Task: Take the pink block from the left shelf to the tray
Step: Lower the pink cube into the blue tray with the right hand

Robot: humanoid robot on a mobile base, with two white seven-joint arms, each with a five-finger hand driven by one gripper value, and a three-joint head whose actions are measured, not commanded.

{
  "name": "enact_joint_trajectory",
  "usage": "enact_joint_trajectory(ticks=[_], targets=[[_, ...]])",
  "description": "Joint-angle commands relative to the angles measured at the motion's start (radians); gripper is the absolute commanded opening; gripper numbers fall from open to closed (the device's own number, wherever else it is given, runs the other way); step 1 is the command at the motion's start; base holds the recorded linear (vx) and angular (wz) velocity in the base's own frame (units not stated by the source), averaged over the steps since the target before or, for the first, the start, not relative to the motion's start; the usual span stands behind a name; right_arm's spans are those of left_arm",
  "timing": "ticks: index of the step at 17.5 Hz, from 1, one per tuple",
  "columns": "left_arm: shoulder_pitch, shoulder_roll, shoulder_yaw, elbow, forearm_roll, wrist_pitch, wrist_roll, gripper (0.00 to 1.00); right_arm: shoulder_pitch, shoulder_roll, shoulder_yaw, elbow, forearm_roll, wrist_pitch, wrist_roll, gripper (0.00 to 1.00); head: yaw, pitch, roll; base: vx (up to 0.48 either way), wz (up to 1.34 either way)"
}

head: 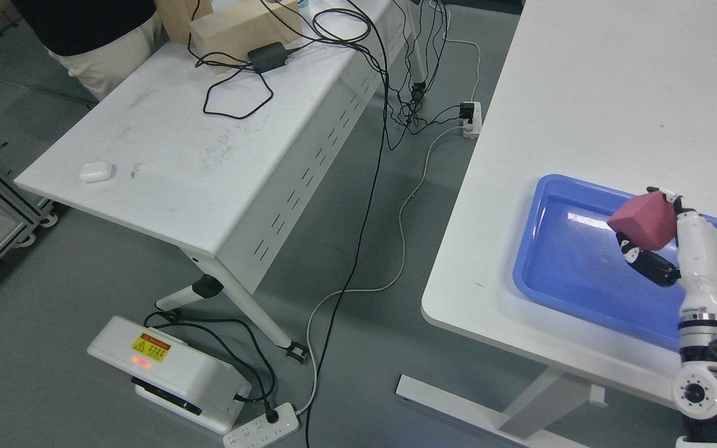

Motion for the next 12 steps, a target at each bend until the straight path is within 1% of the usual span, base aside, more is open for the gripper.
enact_joint_trajectory(ticks=[1, 3, 6, 10, 12], targets=[[0.009, 0.017, 0.000, 0.000, -0.002, -0.001, 0.001, 1.00, -0.047, -0.001, 0.065, 0.076, -0.002, 0.085, 0.073, 0.44, 0.0000, 0.000, 0.000, 0.045, 0.00], [0.009, 0.017, 0.000, 0.000, -0.002, -0.001, 0.001, 1.00, -0.047, -0.001, 0.065, 0.076, -0.014, 0.107, 0.075, 0.51, 0.0000, 0.000, 0.000, 0.045, 0.00], [0.009, 0.017, 0.000, 0.000, -0.002, -0.001, 0.001, 1.00, -0.047, 0.002, 0.065, 0.076, -0.045, 0.139, 0.073, 0.63, 0.0000, 0.000, 0.000, 0.022, 0.00], [0.009, 0.017, 0.000, 0.000, -0.002, -0.001, 0.001, 1.00, -0.046, 0.004, 0.050, 0.076, -0.166, 0.153, 0.067, 0.81, 0.0000, 0.000, 0.000, 0.004, 0.00], [0.009, 0.017, 0.000, 0.000, -0.002, -0.001, 0.001, 1.00, -0.046, 0.002, 0.030, 0.075, -0.274, 0.148, 0.068, 0.97, 0.0000, 0.000, 0.000, 0.000, 0.00]])
